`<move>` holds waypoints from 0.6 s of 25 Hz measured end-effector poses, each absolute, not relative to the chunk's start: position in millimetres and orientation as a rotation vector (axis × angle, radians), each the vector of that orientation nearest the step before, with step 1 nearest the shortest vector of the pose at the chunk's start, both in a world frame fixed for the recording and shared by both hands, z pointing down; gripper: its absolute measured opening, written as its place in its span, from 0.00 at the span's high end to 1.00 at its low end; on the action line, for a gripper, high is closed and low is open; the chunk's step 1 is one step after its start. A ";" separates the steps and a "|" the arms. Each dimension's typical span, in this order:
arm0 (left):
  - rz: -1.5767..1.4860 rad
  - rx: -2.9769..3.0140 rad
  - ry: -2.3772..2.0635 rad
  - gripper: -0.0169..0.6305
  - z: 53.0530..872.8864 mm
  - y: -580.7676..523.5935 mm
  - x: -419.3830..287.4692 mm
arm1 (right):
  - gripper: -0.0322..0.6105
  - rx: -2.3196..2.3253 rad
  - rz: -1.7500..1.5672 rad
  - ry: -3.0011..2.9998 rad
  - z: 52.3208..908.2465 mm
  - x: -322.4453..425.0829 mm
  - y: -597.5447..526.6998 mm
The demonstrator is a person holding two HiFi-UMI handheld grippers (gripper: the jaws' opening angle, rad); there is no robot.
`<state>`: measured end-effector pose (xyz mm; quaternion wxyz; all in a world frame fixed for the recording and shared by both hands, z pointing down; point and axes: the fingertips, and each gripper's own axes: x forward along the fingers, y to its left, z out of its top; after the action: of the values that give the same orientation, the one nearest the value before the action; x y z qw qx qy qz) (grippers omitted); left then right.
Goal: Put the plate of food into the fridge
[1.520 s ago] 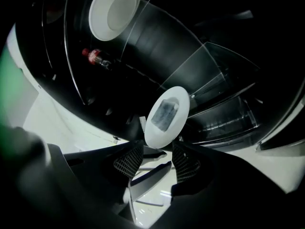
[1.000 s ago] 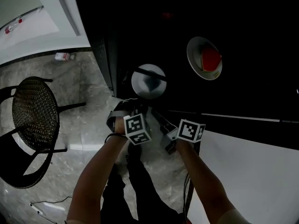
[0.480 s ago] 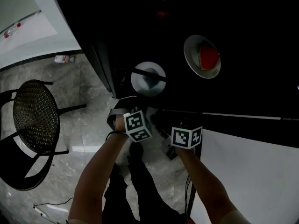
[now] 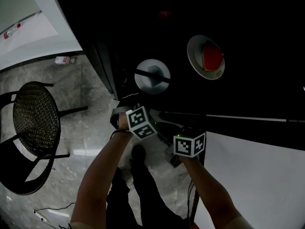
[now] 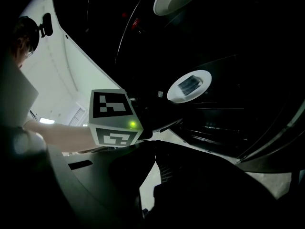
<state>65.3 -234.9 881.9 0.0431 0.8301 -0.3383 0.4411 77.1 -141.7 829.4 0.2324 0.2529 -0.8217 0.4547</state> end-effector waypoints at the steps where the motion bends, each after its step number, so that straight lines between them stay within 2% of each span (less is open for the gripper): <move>1: 1.351 2.538 -1.033 0.89 882.5 -235.6 65.6 | 0.92 0.697 1.247 -2.255 829.6 78.5 -141.5; 15: 1.310 2.558 -1.019 0.93 879.7 -245.5 78.0 | 0.92 0.771 1.248 -2.209 830.2 112.1 -141.4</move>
<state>78.0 -245.5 879.7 0.0463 0.8381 -0.3338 0.4290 112.1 -141.4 830.2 0.2425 0.2821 -0.8081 0.4568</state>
